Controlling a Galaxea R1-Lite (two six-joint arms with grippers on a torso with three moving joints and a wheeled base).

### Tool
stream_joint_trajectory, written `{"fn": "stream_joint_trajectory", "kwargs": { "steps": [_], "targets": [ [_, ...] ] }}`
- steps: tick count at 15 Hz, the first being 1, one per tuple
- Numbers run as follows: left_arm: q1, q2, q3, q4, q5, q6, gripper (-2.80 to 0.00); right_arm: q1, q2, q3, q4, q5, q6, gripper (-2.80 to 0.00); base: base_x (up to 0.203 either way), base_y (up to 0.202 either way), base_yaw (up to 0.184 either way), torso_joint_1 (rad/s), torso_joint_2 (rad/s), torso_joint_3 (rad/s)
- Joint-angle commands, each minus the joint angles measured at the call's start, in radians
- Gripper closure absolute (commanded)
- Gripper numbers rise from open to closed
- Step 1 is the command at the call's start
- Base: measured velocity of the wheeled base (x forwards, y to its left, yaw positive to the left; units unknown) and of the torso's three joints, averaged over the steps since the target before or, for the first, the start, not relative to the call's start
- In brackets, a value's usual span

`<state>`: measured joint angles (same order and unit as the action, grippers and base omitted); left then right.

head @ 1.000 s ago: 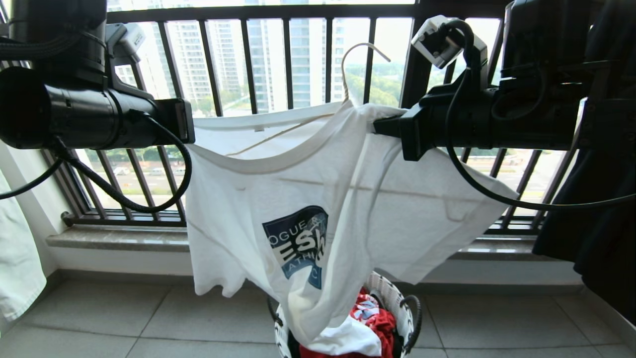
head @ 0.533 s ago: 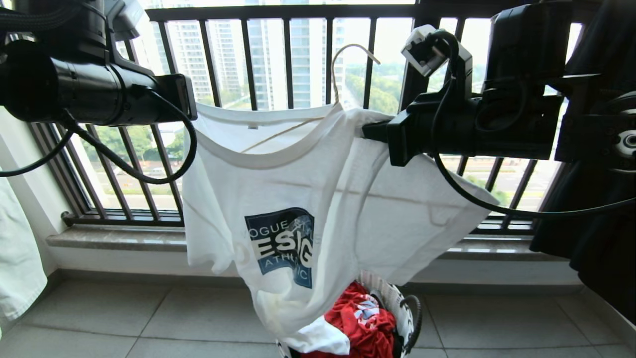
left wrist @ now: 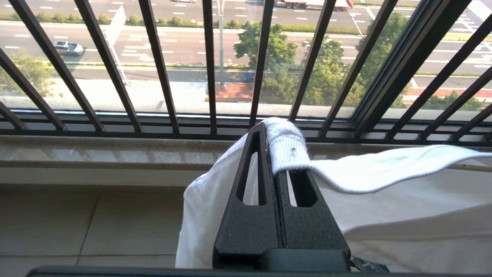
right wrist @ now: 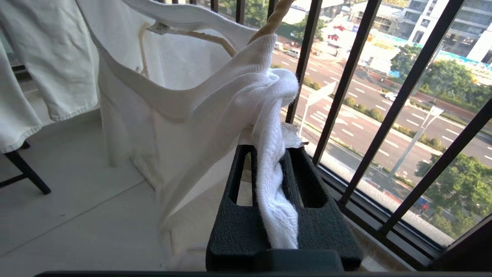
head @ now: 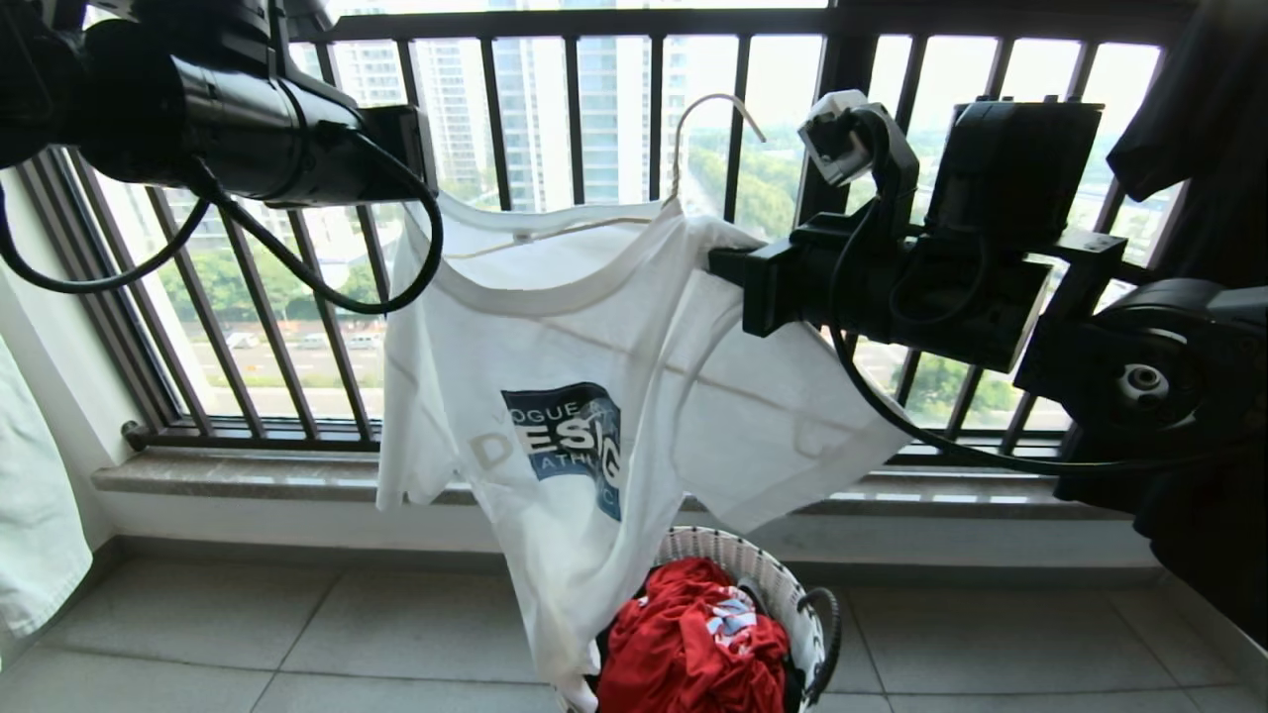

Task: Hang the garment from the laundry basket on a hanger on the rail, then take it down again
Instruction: Hang the clothes on the clothes rack

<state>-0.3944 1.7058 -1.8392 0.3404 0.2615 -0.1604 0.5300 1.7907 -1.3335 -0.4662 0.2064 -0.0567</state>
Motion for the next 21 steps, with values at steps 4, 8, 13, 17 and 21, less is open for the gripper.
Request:
{"fn": "stream_joint_trajectory", "kwargs": {
  "steps": [4,8,13,17,21],
  "targets": [
    [-0.063,0.105,-0.109,-0.005,0.003,0.09,0.0,0.002,0.012,0.049,-0.07,0.002,0.01,0.0,0.0,0.0,0.0,0.0,0.0,0.0],
    [-0.101,0.118,-0.107,-0.055,-0.003,0.091,0.0,0.012,0.008,0.06,-0.095,0.009,0.034,0.0,0.0,0.0,0.0,0.0,0.0,0.0],
    [-0.171,0.129,-0.108,-0.124,-0.01,0.088,0.0,0.021,0.009,0.08,-0.166,0.073,0.09,0.0,0.0,0.0,0.0,0.0,0.0,0.0],
    [-0.263,0.12,-0.109,-0.164,-0.009,0.088,0.0,0.027,0.005,0.082,-0.178,0.074,0.095,0.0,0.0,0.0,0.0,0.0,0.0,0.0],
    [-0.257,0.09,-0.115,-0.32,-0.001,0.157,0.0,0.036,-0.012,0.086,-0.178,0.085,0.144,0.0,0.0,0.0,0.0,0.0,0.0,0.0]
  ]
}}
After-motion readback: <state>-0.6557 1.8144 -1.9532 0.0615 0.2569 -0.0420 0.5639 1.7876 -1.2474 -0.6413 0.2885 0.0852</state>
